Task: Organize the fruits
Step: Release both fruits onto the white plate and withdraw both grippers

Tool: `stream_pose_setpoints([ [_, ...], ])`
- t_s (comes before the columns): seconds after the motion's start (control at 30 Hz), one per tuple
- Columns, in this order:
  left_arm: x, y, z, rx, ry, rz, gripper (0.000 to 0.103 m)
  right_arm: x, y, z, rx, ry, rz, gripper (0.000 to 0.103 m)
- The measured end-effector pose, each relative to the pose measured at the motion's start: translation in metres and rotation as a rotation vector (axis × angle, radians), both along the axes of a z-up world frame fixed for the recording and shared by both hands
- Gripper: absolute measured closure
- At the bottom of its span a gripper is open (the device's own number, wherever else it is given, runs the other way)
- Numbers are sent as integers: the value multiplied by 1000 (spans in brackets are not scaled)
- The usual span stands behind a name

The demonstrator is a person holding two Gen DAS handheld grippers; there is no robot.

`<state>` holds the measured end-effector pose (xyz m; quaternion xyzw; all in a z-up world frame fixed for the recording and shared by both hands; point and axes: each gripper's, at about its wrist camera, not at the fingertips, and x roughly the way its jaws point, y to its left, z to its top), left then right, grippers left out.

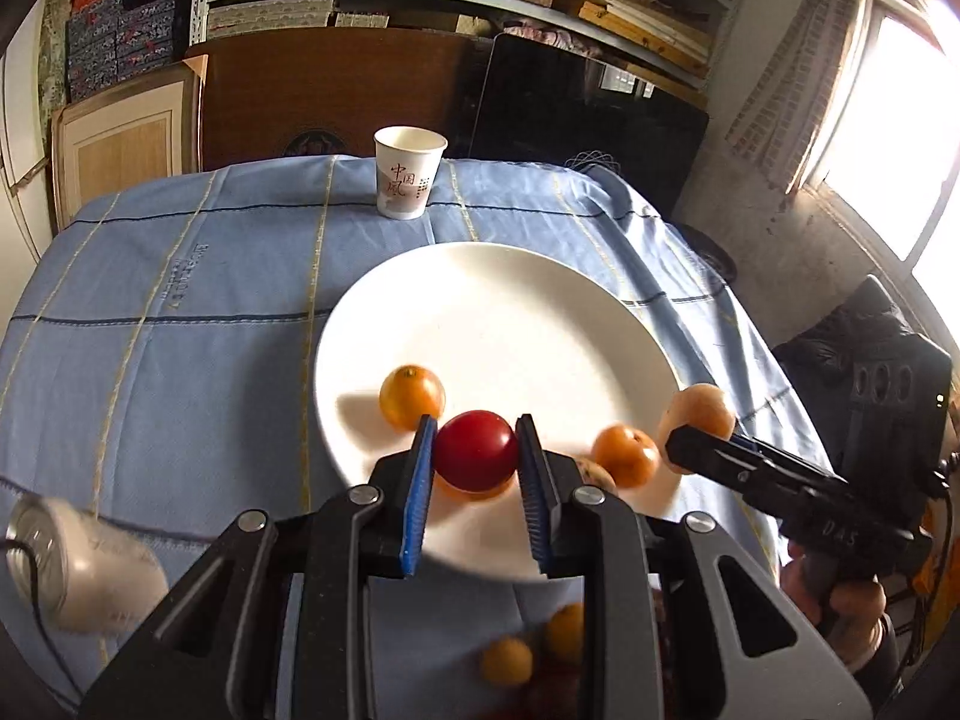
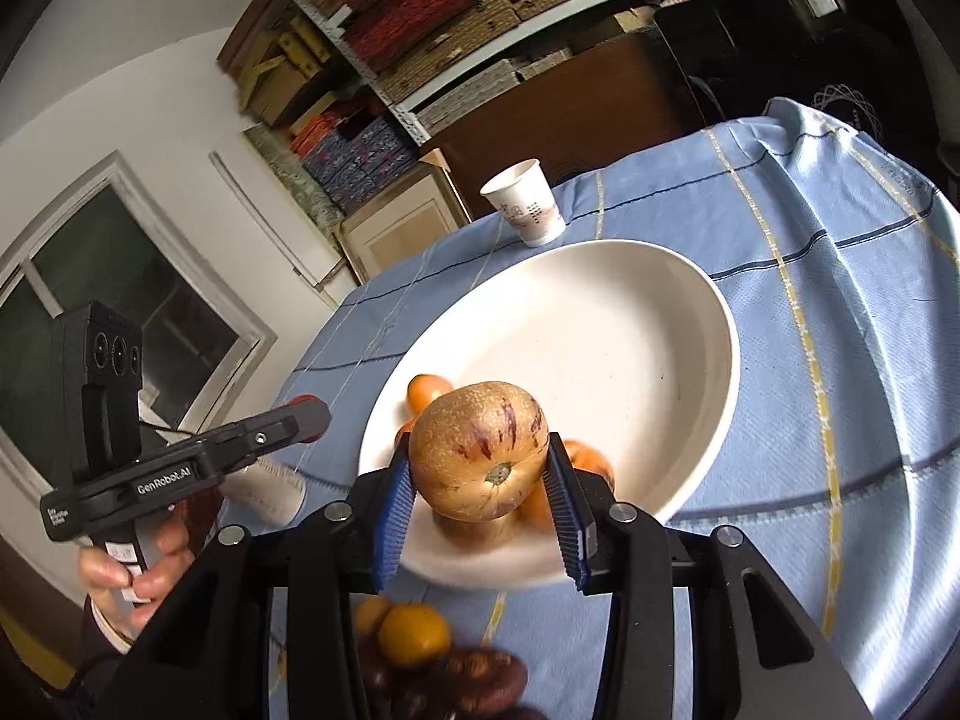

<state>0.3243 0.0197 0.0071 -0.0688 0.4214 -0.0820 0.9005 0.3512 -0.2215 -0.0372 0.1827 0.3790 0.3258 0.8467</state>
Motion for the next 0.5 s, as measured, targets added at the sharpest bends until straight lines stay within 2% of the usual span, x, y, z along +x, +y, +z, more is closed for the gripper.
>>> stream_pose_setpoints([
  [0.17,29,-10,-20,22,32,6,77,16,6,-7,-17,10,-8,61],
  [0.47,52,-29,-35,64,45,1,76,21,11,-7,-58,-5,2,61],
  [0.5,52,-30,-36,77,45,6,70,21,11,-7,-67,-4,-3,59],
])
